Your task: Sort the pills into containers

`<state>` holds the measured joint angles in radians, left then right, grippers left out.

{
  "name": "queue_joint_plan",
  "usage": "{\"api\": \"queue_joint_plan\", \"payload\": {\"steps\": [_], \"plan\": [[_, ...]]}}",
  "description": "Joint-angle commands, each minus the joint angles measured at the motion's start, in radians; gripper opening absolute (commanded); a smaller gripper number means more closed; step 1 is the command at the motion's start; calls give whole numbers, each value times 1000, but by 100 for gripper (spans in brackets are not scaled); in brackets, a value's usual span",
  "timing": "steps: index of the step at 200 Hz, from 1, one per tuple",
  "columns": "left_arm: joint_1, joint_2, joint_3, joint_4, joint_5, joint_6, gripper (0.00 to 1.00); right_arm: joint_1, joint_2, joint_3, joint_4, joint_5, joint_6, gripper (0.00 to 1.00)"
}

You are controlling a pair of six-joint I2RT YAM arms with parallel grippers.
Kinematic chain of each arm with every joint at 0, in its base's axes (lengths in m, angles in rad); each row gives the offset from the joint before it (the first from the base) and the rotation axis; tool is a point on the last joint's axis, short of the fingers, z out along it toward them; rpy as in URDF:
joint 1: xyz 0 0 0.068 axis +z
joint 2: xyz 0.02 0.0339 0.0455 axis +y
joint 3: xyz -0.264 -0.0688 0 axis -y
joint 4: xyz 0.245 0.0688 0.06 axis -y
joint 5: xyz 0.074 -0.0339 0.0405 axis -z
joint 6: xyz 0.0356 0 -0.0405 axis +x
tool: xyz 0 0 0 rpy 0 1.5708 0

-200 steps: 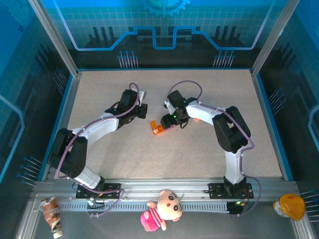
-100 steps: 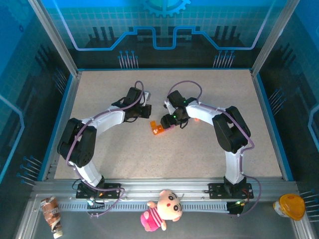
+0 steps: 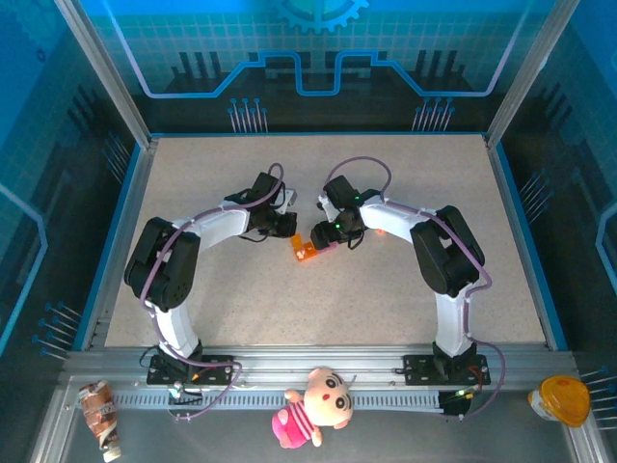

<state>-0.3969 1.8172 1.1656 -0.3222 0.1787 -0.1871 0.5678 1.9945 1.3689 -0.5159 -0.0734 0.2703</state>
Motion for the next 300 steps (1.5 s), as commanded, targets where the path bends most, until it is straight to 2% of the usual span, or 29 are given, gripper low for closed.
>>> {"api": "queue_joint_plan", "payload": {"steps": [1, 127, 229, 300], "plan": [[7, 2, 23, -38, 55, -26, 0, 10, 41, -28, -29, 16, 15, 73], [-9, -61, -59, -21, 149, -66, 0, 9, 51, -28, -30, 15, 26, 73], [-87, -81, -113, 8, 146, -96, 0, 9, 56, -28, -32, 17, 27, 72], [-105, -64, -139, 23, 134, -104, 0, 8, 62, -28, -31, 17, 28, 72]]}}
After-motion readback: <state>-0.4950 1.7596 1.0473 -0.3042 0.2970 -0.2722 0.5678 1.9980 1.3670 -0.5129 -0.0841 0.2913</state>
